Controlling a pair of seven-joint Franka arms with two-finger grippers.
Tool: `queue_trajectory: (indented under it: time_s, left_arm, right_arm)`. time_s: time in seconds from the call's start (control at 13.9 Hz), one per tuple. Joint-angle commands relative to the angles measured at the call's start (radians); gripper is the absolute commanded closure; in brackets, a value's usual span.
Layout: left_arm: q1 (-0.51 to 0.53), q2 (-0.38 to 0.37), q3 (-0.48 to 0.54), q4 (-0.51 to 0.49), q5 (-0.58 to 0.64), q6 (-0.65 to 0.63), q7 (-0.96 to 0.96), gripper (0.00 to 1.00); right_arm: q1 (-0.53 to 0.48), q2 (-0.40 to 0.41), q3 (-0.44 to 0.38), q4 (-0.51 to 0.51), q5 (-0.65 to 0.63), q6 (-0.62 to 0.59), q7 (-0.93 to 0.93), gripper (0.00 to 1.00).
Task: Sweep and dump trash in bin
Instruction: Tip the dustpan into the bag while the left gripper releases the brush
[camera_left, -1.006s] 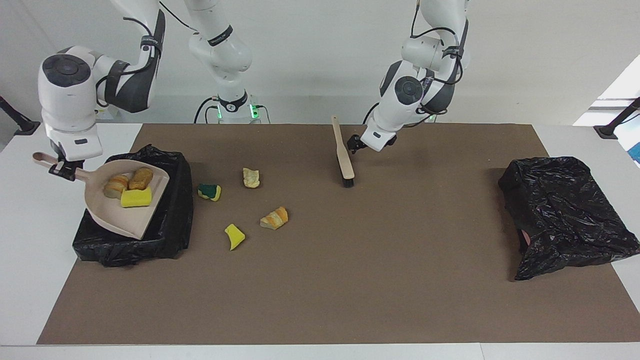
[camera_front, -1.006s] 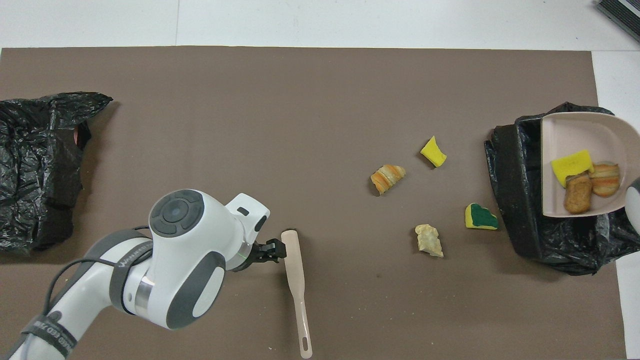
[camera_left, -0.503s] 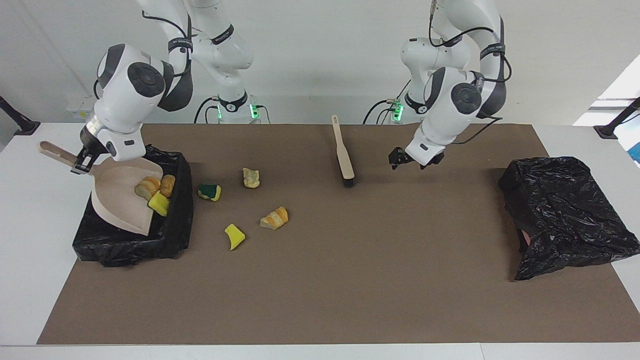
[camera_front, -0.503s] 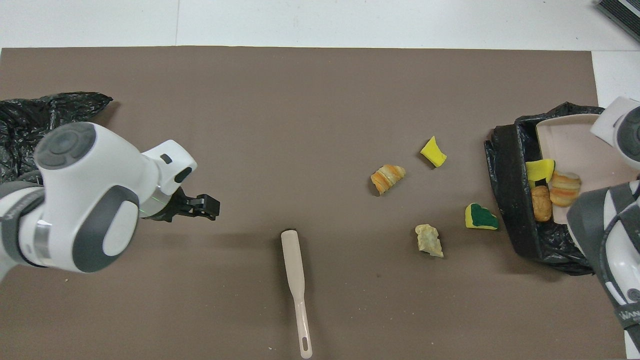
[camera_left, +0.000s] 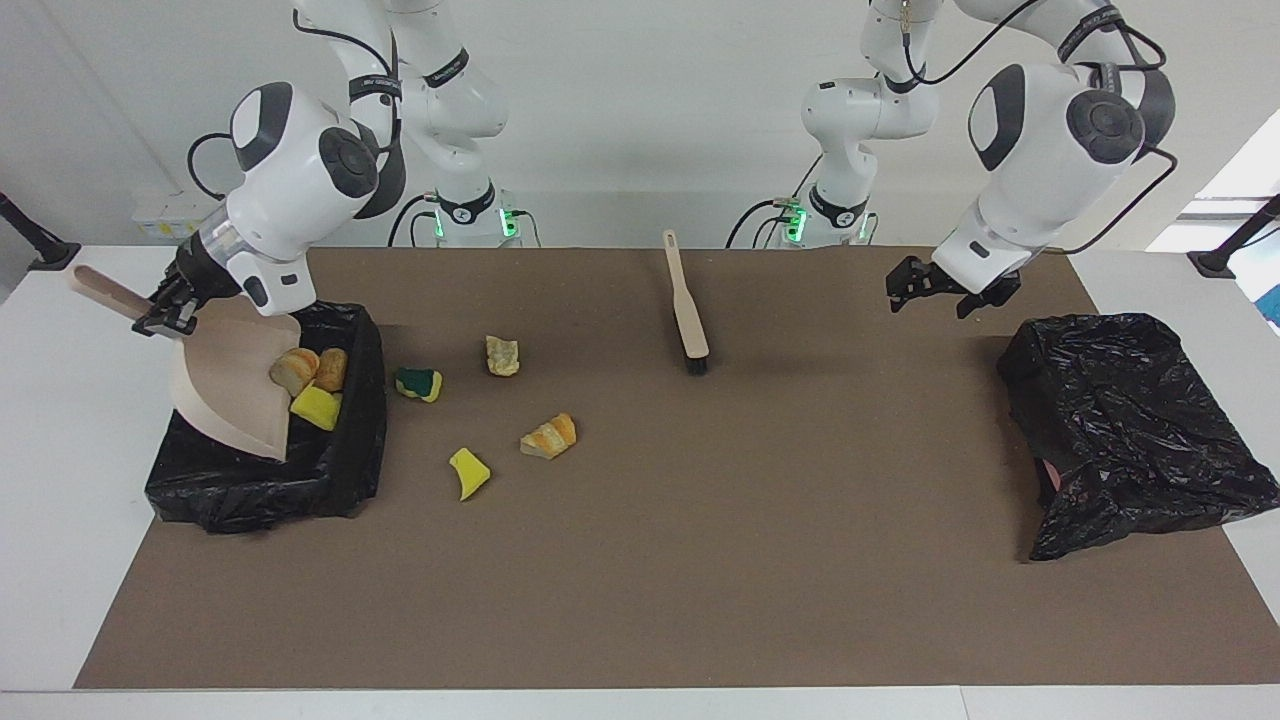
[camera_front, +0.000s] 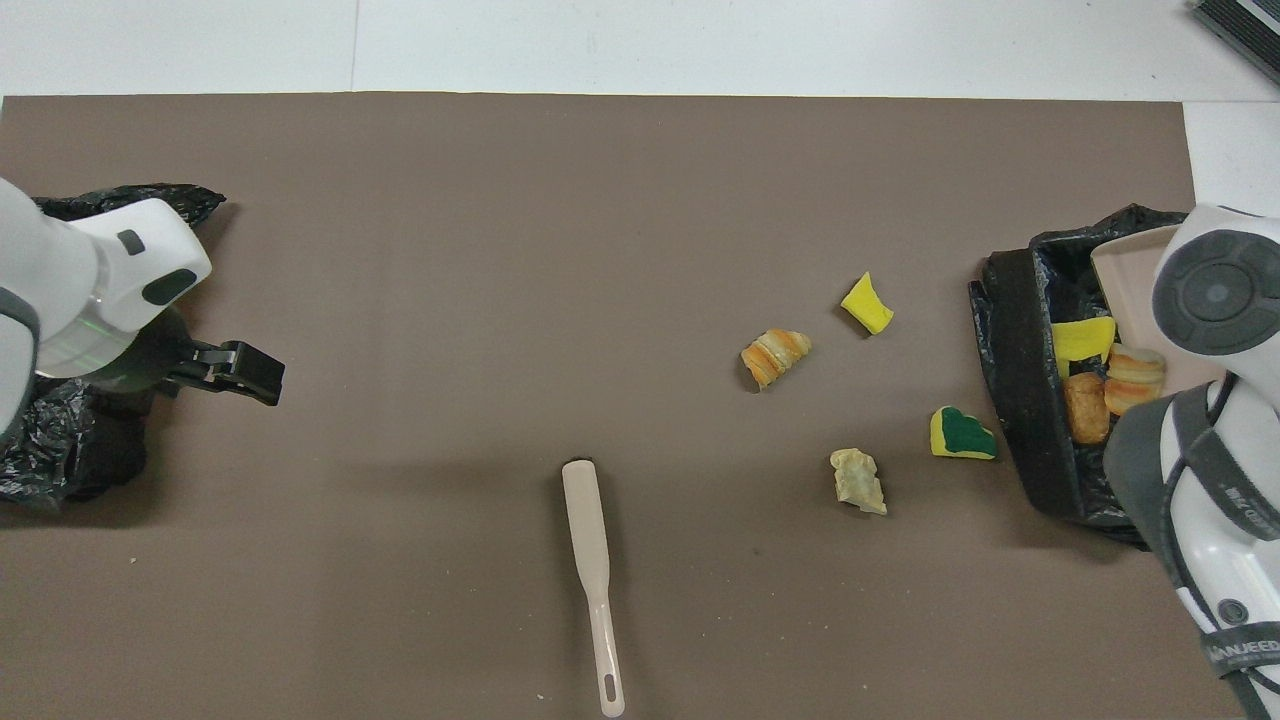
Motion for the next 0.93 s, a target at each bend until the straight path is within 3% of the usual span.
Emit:
queue_trajectory:
  time_s: [0.0, 0.22, 0.58, 0.86]
  left_arm:
    - [0.029, 0.061, -0.013, 0.159, 0.023, -0.115, 0.005, 0.0]
    - [0.028, 0.038, -0.013, 0.143, 0.026, -0.111, 0.029, 0.0]
    - [0.045, 0.027, -0.013, 0.129, 0.027, -0.097, 0.059, 0.0]
    - [0.046, 0.026, -0.011, 0.127, 0.029, -0.098, 0.059, 0.0]
  right_arm:
    - [0.026, -0.026, 0.0, -0.01, -0.052, -0.056, -0.025, 1.0]
    - [0.032, -0.014, 0.005, 0.08, -0.063, -0.058, -0.105, 1.0]
    - [0.081, -0.016, 0.006, 0.099, -0.039, -0.096, -0.142, 1.0]
    - [0.083, -0.022, 0.014, 0.137, 0.171, -0.104, -0.116, 1.0]
